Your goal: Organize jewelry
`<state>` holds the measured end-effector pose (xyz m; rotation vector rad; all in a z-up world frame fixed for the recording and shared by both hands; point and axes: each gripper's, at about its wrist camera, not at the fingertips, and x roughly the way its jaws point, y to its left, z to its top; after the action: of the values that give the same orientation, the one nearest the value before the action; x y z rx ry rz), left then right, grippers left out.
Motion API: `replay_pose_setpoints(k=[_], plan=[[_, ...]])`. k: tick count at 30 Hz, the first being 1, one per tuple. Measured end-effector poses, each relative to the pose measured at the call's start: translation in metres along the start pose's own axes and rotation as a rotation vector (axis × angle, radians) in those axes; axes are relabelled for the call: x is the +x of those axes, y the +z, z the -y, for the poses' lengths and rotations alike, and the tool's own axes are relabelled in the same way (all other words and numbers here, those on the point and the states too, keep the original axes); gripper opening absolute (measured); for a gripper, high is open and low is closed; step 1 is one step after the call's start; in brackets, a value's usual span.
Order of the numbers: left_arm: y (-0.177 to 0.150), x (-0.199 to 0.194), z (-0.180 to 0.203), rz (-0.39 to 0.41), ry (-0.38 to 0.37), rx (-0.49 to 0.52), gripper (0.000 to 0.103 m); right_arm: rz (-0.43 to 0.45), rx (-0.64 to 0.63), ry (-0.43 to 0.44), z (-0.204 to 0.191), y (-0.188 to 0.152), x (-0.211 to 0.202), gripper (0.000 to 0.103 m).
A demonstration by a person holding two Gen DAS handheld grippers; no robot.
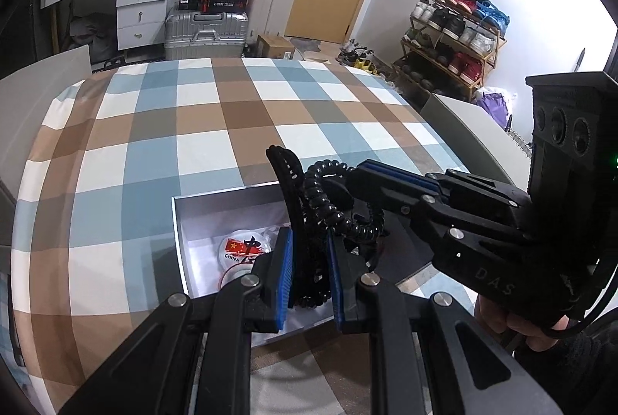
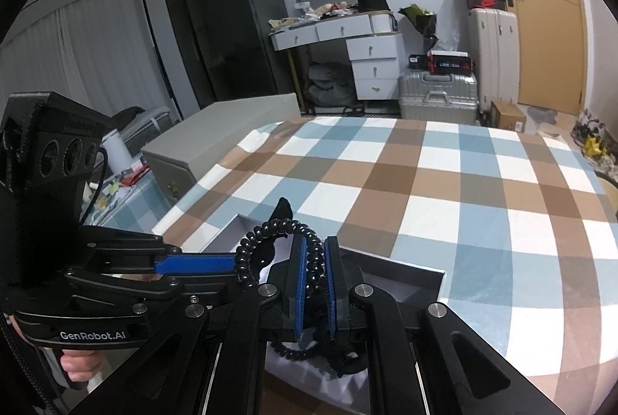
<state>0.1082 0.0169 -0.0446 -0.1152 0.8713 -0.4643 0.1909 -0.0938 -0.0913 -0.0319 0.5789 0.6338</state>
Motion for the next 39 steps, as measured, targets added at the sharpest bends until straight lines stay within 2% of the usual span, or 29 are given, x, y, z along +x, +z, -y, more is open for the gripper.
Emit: replay_pose_setpoints(k=[11, 13, 14, 16, 18, 24, 25, 26, 27, 28, 31, 33, 37, 39], plan=[[0.001, 0.004, -0.003, -0.002, 0.011, 0.008, 0.013, -0.011, 0.023, 0.007, 0.002, -0.004, 0.007, 0.011], [0.0, 0.007, -0.003, -0.021, 0.018, 0.016, 0.021, -0.009, 0.033, 0.004, 0.004, -0.004, 0.006, 0.012], [-0.001, 0.007, -0.002, -0.024, 0.023, 0.019, 0.024, -0.007, 0.037, 0.007, 0.005, -0.004, 0.006, 0.014], [-0.003, 0.005, -0.002, -0.019, 0.03, 0.017, 0.038, 0.01, 0.047, 0.006, 0.007, -0.005, 0.002, 0.02], [-0.004, 0.002, -0.004, -0.008, 0.039, 0.01, 0.043, 0.022, 0.053, 0.006, 0.008, -0.005, -0.002, 0.028], [-0.003, -0.005, -0.006, 0.029, 0.074, -0.003, 0.044, 0.055, 0.062, -0.007, 0.009, -0.007, -0.014, 0.036], [-0.003, -0.008, -0.006, 0.04, 0.086, -0.003, 0.044, 0.059, 0.065, -0.011, 0.009, -0.007, -0.016, 0.039], [-0.003, -0.008, -0.006, 0.047, 0.097, -0.005, 0.044, 0.062, 0.072, -0.022, 0.01, -0.007, -0.018, 0.049], [-0.002, -0.01, -0.006, 0.056, 0.12, -0.012, 0.049, 0.07, 0.082, -0.039, 0.011, -0.007, -0.021, 0.06], [-0.002, -0.012, -0.007, 0.066, 0.147, -0.021, 0.057, 0.083, 0.088, -0.046, 0.012, -0.007, -0.024, 0.064], [-0.002, -0.017, -0.01, 0.106, 0.185, -0.044, 0.062, 0.115, 0.099, -0.05, 0.014, -0.008, -0.034, 0.066], [-0.002, -0.022, -0.01, 0.132, 0.208, -0.052, 0.065, 0.132, 0.1, -0.057, 0.013, -0.008, -0.041, 0.072], [-0.003, -0.031, -0.01, 0.192, 0.278, -0.075, 0.08, 0.169, 0.099, -0.069, 0.01, -0.009, -0.055, 0.081], [-0.004, -0.036, -0.008, 0.228, 0.309, -0.072, 0.081, 0.194, 0.096, -0.07, 0.008, -0.01, -0.063, 0.087]])
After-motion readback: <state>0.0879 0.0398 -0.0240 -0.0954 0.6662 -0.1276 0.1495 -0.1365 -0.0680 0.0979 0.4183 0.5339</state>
